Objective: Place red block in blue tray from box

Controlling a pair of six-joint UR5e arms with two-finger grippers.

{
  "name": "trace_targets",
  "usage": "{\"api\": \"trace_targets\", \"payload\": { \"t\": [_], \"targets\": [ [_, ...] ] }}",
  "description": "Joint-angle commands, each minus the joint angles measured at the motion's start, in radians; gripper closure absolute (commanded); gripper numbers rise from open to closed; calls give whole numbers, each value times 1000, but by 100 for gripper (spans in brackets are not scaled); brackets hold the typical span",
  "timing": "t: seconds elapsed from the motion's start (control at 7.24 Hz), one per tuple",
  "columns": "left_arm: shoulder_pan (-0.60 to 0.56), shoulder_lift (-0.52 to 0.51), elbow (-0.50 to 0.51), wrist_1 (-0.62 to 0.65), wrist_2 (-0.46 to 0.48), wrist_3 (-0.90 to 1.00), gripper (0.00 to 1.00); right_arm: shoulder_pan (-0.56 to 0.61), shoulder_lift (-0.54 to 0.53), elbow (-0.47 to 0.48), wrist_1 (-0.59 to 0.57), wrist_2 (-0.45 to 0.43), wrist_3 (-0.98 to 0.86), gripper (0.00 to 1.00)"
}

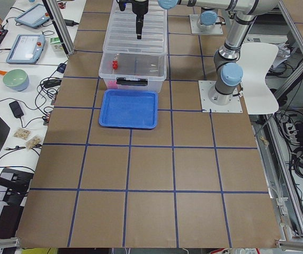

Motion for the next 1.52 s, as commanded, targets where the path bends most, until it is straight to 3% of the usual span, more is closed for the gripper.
{"api": "trace_targets", "payload": {
  "t": [0.0,0.41,0.69,1.11,1.38],
  "targets": [
    [0,0,0,1,0,0,0,-5,0,2,0,-18,-9,0],
    [-3,0,-5,-1,1,0,0,-5,-8,-4,0,-10,-9,0],
    [-5,0,-5,-1,3,0,0,-1,-96,-13,32,51,8,0],
    [3,-49,-27,1,-3,21,0,5,-230,-24,143,45,121,0],
    [23,-80,-200,194,-2,87,0,10,-236,-40,183,57,216,0]
  ]
}}
